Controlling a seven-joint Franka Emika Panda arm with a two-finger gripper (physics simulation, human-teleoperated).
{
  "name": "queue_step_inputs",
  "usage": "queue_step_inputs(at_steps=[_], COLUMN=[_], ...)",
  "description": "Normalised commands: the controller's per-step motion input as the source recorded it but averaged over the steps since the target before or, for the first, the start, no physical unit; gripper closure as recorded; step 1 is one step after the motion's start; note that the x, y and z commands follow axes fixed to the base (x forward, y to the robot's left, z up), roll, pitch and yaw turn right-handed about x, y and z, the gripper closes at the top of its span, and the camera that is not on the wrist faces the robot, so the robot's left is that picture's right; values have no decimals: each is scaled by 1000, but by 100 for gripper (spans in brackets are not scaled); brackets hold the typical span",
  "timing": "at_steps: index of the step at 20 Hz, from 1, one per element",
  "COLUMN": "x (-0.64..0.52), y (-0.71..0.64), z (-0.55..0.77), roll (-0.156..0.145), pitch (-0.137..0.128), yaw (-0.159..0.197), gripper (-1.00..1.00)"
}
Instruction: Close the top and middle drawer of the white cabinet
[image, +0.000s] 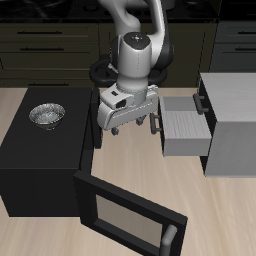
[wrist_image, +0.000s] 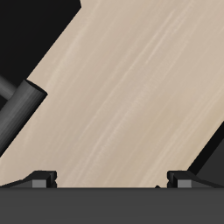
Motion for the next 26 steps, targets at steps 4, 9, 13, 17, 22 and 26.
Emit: queue_step_inputs(at_steps=[4, 9, 13, 17, 22, 26], x=[27, 56, -27, -39, -20, 56], y=[200, 222, 359, 326, 293, 293], z=[-130, -78, -2, 4, -52, -56], roll=[37, 41, 64, 54, 47, 40], pitch=[8, 5, -6, -10, 8, 8], yaw=[-4, 5, 7, 21, -13, -17], gripper=[-100, -100, -100, -100, -100, -100])
